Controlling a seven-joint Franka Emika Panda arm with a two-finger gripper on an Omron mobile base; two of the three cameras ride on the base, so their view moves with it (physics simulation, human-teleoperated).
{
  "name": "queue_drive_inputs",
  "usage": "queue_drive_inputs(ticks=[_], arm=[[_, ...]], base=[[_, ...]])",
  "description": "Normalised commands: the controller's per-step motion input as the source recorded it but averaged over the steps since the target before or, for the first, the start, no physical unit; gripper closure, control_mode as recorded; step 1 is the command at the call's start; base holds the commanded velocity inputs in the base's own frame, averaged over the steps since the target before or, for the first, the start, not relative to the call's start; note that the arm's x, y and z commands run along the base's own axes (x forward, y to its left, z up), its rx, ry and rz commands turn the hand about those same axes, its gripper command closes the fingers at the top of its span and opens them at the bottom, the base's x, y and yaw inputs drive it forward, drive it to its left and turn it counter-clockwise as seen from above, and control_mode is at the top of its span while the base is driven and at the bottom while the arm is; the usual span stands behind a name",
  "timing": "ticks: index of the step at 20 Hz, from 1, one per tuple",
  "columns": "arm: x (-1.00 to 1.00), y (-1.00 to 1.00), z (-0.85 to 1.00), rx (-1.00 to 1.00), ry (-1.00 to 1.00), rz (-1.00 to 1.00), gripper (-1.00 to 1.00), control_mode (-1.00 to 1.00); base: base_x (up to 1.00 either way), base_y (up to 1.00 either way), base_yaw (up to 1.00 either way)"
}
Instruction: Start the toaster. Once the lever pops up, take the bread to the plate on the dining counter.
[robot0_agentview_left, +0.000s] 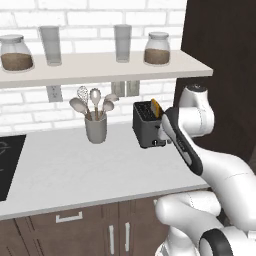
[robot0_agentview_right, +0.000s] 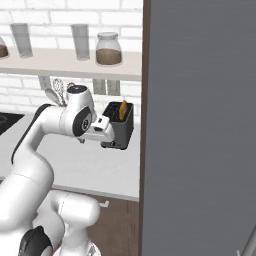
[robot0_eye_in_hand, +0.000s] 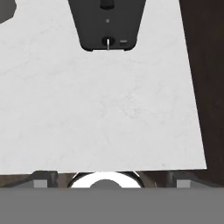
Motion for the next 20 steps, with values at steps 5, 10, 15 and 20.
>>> queue_drive_inputs(ticks=[5, 10, 15, 20], arm=[[0.52, 0.0, 0.0, 0.04, 0.0, -0.12, -1.0, -1.0], [0.53, 0.02, 0.0, 0.06, 0.0, -0.1, -1.0, -1.0], [0.43, 0.14, -0.01, 0.01, 0.0, -0.01, -1.0, -1.0], [0.32, 0.21, 0.0, 0.0, -0.02, 0.0, 1.0, -1.0]], base=[[0.0, 0.0, 0.0], [0.0, 0.0, 0.0], [0.0, 0.0, 0.0], [0.0, 0.0, 0.0]])
